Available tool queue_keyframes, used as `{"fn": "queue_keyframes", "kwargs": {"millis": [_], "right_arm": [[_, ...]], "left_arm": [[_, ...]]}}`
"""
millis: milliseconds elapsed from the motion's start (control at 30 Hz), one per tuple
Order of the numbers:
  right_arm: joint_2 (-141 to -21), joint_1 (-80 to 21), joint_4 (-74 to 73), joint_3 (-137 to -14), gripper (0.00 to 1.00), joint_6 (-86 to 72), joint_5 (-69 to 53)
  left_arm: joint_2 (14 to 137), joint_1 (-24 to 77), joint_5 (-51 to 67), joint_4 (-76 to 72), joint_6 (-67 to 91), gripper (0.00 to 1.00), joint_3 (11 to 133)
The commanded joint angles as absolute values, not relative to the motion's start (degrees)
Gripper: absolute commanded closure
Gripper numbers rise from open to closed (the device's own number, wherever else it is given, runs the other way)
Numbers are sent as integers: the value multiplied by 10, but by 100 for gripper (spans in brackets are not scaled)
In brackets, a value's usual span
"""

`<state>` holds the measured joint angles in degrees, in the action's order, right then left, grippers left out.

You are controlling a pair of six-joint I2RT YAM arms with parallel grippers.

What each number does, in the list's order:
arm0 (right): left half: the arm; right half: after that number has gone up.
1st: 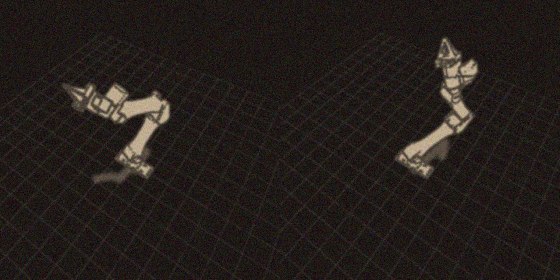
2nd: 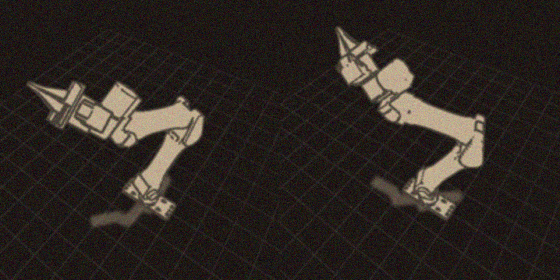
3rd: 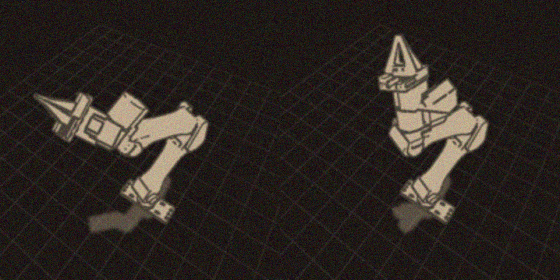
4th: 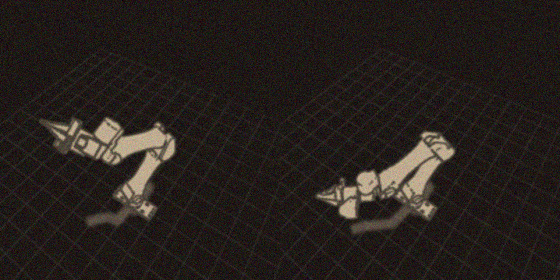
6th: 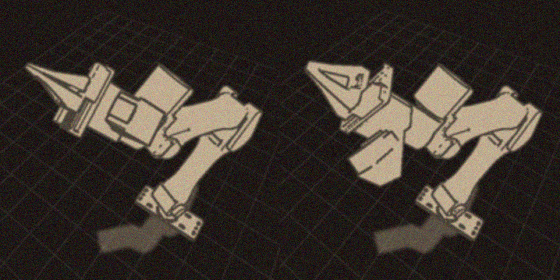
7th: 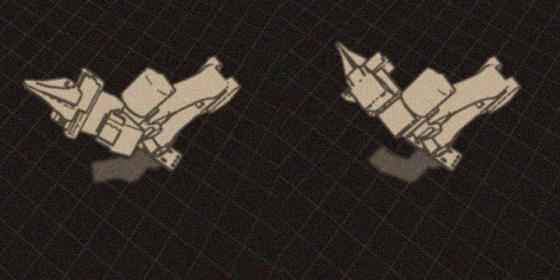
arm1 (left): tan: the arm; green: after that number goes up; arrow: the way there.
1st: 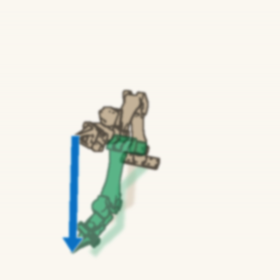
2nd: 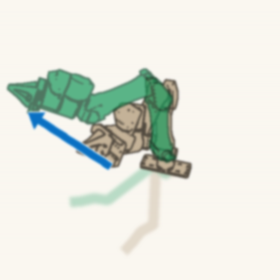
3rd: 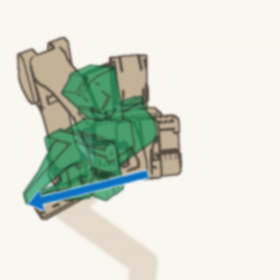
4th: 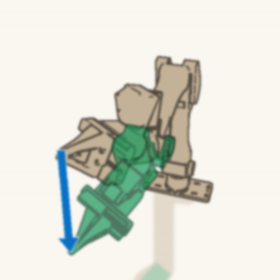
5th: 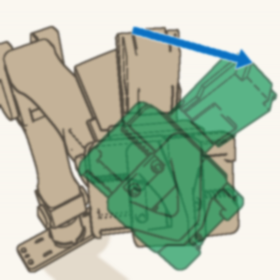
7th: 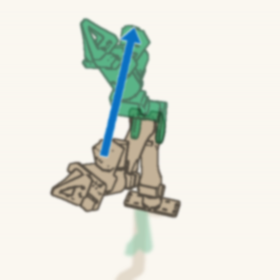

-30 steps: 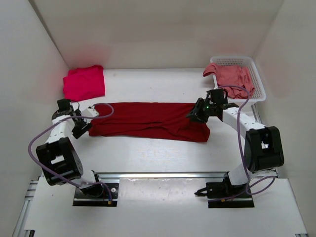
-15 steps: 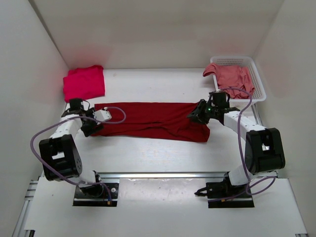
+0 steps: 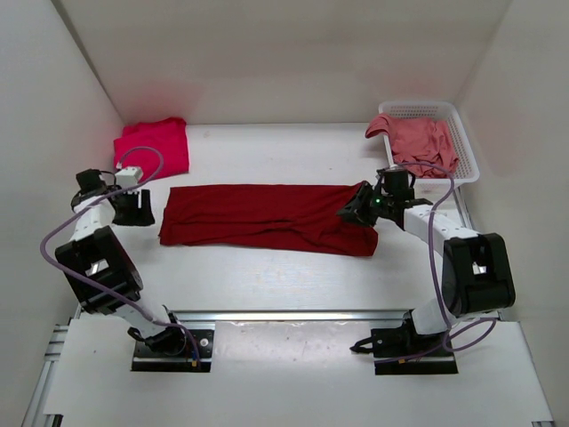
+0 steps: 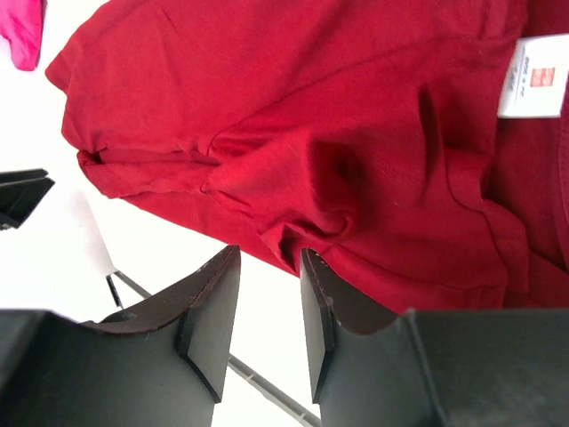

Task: Fold and stack the t-shirts
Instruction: Fold the other side of the tshirt into a rectangle

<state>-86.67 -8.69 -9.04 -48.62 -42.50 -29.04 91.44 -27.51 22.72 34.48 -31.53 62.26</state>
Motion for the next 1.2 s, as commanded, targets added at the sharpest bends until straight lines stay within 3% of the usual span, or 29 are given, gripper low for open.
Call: {"fn": "queue_keyframes", "kwargs": {"millis": [0, 200, 433, 600, 667, 867, 967, 1033, 1167], "right_arm": [[-845, -80, -53, -469, 67, -433, -301], [-829, -71, -51, -454, 68, -430, -302], [-809, -59, -42, -439, 68, -430, -308], [-808, -59, -43, -438, 68, -426, -309], [-806, -58, -46, -439, 68, -424, -305], [-799, -55, -51, -439, 69, -427, -301], [-798, -58, -50, -438, 69, -427, -305], [-796, -56, -53, -433, 69, -427, -303], [-792, -62, -57, -438, 69, -427, -301]], "left_arm": [[902, -268, 283, 400, -180, 26, 619], [947, -305, 333, 460, -108, 29, 621], [927, -268, 226, 428, -86, 27, 582], [929, -265, 234, 396, -55, 25, 560], [943, -272, 237, 390, -50, 27, 568], [952, -273, 224, 382, -53, 50, 563], [966, -276, 243, 378, -51, 56, 575], [969, -273, 246, 375, -49, 55, 583], [970, -263, 224, 380, -53, 42, 580]]}}
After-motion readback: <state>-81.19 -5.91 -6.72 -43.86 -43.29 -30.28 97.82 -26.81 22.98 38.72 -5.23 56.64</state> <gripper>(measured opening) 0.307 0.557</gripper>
